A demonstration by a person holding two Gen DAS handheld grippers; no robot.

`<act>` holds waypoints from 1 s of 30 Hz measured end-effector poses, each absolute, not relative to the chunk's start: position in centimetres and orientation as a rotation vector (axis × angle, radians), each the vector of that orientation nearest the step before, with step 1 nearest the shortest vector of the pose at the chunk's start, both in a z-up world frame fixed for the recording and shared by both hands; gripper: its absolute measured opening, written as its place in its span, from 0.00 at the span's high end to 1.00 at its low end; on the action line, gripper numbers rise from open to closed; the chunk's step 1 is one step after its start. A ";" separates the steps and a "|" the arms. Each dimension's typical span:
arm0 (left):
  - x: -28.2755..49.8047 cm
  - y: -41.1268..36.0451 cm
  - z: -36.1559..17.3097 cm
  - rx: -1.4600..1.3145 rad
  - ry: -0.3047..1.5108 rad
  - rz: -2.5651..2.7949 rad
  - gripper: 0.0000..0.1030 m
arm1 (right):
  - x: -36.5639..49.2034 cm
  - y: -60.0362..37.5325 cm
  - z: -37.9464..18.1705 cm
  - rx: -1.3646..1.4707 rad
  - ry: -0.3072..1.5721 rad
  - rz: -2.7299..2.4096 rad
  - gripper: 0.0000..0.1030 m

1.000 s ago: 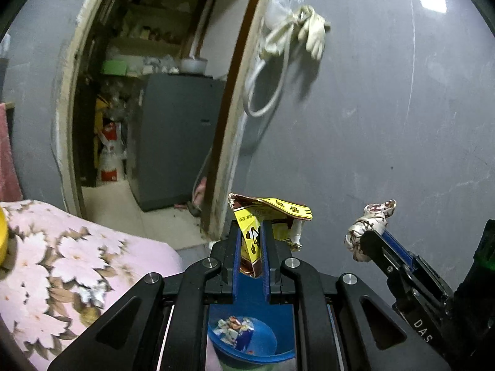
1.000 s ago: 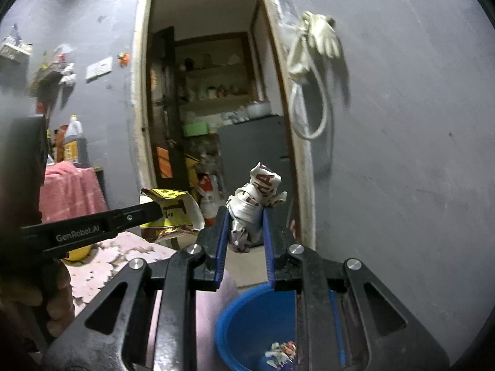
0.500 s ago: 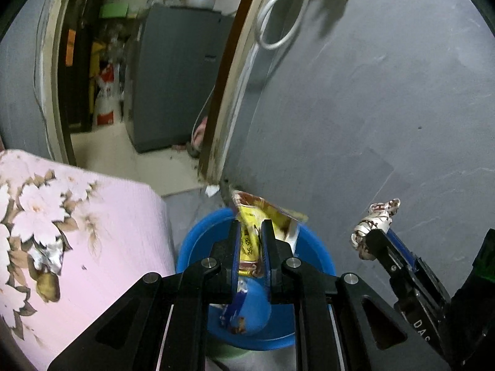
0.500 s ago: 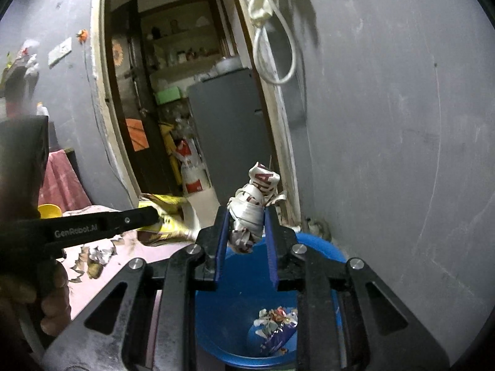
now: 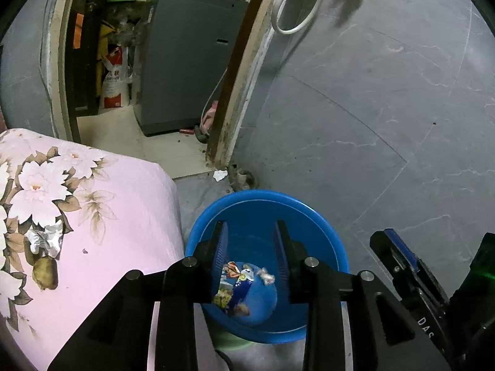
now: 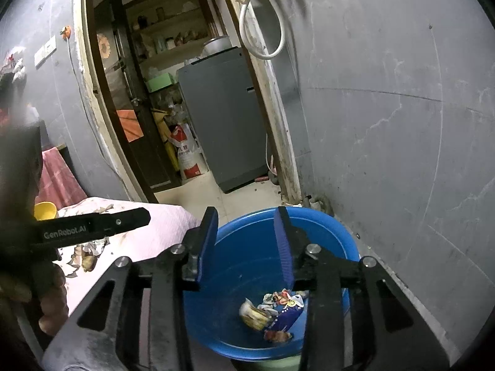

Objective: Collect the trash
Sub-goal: 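Open both grippers to drop the wrappers into the blue bucket, then bring both tools back over the table toward the last trash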

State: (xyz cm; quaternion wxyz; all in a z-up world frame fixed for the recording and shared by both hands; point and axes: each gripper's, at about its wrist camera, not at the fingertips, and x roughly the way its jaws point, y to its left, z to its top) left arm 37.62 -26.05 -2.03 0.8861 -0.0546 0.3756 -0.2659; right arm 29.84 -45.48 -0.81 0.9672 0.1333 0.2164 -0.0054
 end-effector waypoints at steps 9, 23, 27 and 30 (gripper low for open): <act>35.9 -24.2 -0.1 -0.121 0.738 -0.545 0.74 | 28.6 -44.2 0.7 0.256 0.406 -0.003 0.35; 31.6 -17.0 4.9 -0.131 0.562 -0.431 0.64 | 26.3 -39.1 5.0 0.216 0.316 0.055 0.19; 30.3 -14.3 5.8 -0.145 0.523 -0.389 0.52 | 25.6 -37.4 6.0 0.204 0.294 0.065 0.08; 29.5 -12.2 6.4 -0.156 0.501 -0.351 0.46 | 25.3 -36.1 6.5 0.197 0.281 0.070 0.00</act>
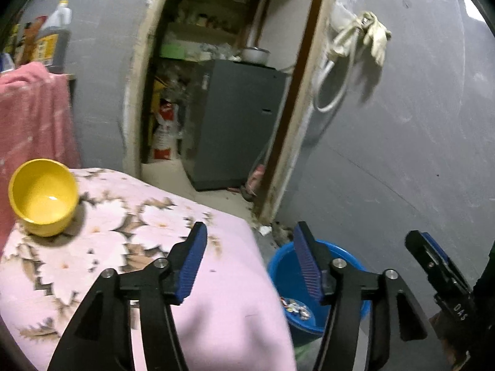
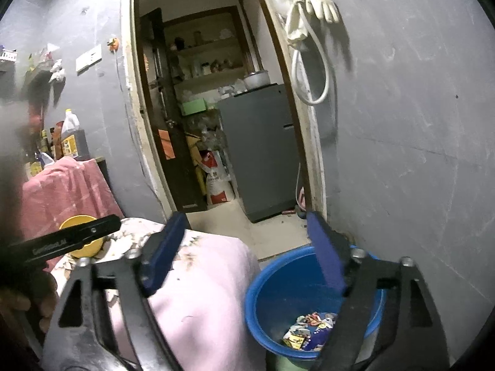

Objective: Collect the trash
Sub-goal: 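Bring both tools back over the table toward the last trash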

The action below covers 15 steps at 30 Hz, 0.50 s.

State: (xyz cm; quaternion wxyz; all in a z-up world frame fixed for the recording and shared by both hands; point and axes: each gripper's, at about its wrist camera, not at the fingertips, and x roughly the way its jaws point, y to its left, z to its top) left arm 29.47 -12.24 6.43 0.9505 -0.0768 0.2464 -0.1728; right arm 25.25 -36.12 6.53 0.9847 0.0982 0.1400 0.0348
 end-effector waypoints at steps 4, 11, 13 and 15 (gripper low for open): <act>27.9 -9.7 6.9 -0.149 0.466 -0.312 0.28 | 25.0 -34.5 7.2 0.188 0.274 0.077 0.00; 24.9 -5.5 7.4 -0.152 0.379 -0.228 0.07 | 24.0 -31.5 8.1 0.172 0.245 0.109 0.00; 24.1 -4.5 7.2 -0.152 0.364 -0.196 0.06 | 23.7 -30.3 8.3 0.165 0.237 0.125 0.00; 23.4 -3.7 7.0 -0.148 0.351 -0.163 0.05 | 23.3 -29.3 8.3 0.160 0.227 0.141 0.00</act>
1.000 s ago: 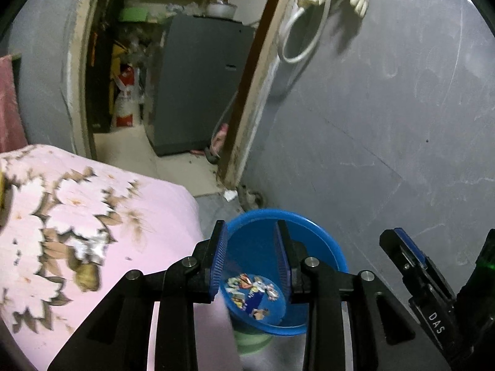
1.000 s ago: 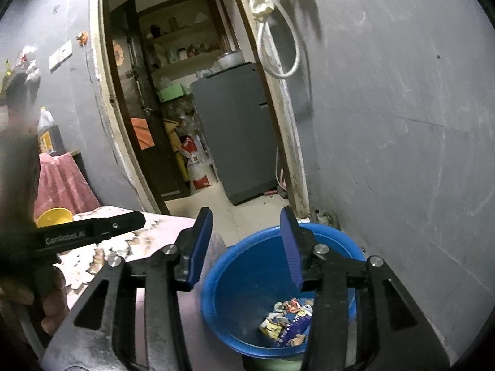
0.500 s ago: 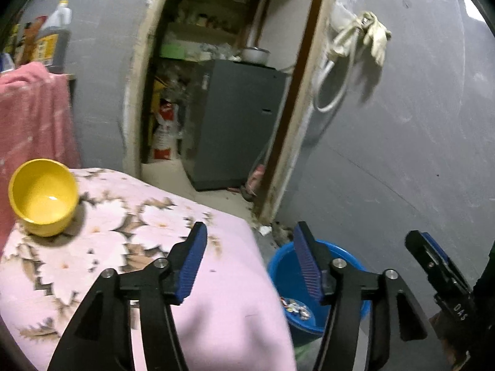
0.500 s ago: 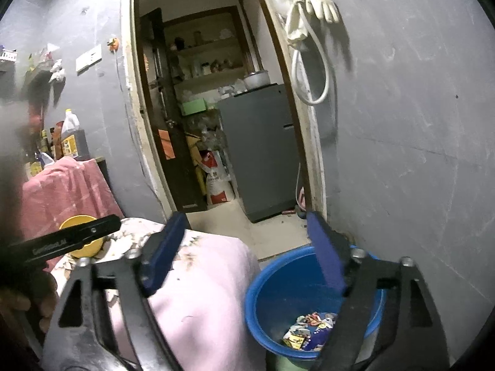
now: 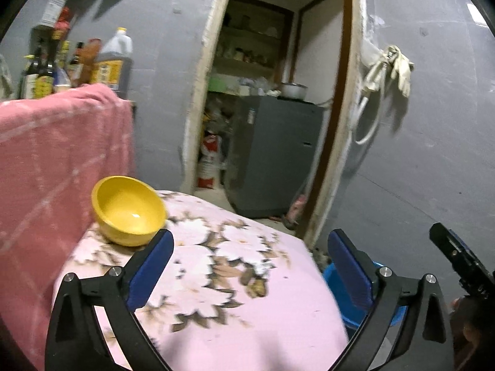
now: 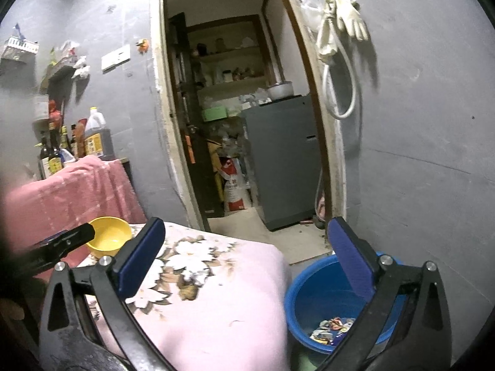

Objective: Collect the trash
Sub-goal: 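Bring both tools back over the table toward the last trash, then grasp the silver foil with the right gripper while the left gripper grasps a peanut shell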

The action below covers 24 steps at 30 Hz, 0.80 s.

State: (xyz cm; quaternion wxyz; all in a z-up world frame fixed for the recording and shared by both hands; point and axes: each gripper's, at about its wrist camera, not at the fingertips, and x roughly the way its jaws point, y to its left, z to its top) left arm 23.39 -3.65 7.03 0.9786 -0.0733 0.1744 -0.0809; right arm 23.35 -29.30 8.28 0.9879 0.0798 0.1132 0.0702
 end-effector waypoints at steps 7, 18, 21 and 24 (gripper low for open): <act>21.1 -0.8 6.1 -0.111 0.321 -0.064 0.05 | 22.0 -25.4 7.8 0.129 0.201 0.201 0.00; 19.2 2.4 4.5 -0.107 0.302 0.017 0.05 | 22.1 -21.1 6.4 0.094 0.223 0.293 0.00; 19.1 2.8 4.2 -0.114 0.299 0.026 0.05 | 22.2 -20.6 6.0 0.089 0.230 0.306 0.00; 19.5 3.0 3.9 -0.115 0.301 0.029 0.05 | 22.6 -20.1 5.7 0.078 0.236 0.317 0.00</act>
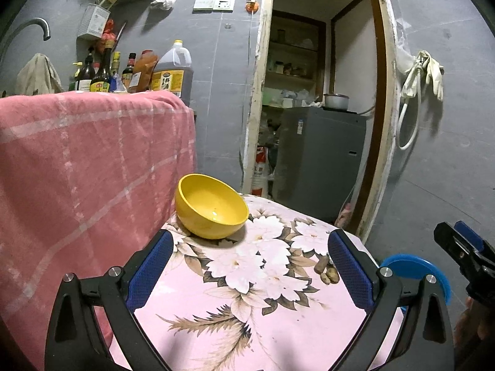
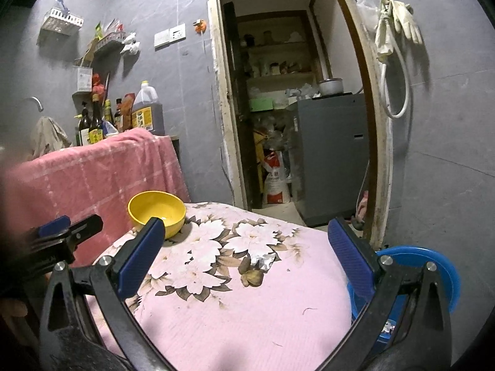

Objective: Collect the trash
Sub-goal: 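Grasp the silver foil with the right gripper while the left gripper grasps a peanut shell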

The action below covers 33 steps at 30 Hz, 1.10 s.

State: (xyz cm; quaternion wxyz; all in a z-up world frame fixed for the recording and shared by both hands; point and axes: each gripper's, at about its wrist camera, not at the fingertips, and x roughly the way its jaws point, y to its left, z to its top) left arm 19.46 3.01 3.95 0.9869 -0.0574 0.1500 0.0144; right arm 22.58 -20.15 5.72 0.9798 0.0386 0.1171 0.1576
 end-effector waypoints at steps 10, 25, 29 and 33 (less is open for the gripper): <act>23.2 2.1 2.6 -0.070 0.378 0.011 0.05 | 26.2 -20.1 4.2 0.042 0.285 0.334 0.00; 31.6 0.9 -0.9 -0.069 0.616 -0.034 0.06 | 35.2 -21.6 -0.3 0.068 0.523 0.366 0.00; 33.5 0.6 -2.0 -0.052 0.687 -0.039 0.12 | 37.3 -20.5 -1.7 0.012 0.606 0.380 0.08; 35.0 0.4 -3.1 -0.043 0.740 -0.041 0.19 | 38.9 -19.0 -3.2 -0.041 0.681 0.426 0.22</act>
